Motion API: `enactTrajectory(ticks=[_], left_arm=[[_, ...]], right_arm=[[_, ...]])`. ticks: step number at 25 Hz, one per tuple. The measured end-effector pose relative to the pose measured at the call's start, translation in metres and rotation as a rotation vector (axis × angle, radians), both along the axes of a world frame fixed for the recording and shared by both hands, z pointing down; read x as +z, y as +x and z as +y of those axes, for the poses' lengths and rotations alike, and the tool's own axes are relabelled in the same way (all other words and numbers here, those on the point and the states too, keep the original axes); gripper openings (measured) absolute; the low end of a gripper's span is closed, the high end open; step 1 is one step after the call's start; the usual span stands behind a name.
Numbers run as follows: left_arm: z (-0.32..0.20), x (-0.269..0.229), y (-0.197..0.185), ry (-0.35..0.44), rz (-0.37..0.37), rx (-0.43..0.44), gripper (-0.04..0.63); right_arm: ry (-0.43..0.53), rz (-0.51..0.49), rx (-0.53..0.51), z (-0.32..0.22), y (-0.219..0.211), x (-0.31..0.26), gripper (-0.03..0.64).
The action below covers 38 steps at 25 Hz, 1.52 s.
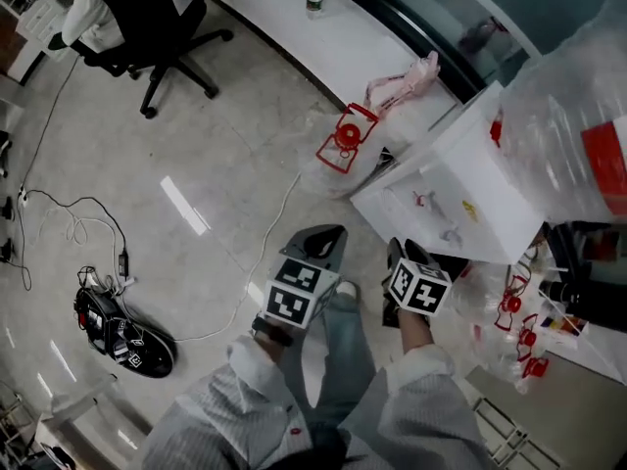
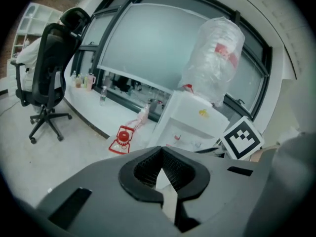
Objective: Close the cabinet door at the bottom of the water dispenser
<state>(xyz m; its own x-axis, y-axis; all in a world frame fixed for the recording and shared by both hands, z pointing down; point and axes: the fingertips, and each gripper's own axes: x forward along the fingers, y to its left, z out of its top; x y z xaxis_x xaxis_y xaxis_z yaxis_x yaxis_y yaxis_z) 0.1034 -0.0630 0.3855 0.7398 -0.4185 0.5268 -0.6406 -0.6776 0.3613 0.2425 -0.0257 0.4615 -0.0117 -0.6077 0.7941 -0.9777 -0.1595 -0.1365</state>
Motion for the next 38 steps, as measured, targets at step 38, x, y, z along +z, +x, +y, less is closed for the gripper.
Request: enactTrajectory(ticks=[38], left_arm=[[0.099,-0.301,-0.013,0.410,0.246,0.262,0.011]], right_arm=[[0.831,-0.018,-0.372,0.071,-0.132,-0.408,0.014]])
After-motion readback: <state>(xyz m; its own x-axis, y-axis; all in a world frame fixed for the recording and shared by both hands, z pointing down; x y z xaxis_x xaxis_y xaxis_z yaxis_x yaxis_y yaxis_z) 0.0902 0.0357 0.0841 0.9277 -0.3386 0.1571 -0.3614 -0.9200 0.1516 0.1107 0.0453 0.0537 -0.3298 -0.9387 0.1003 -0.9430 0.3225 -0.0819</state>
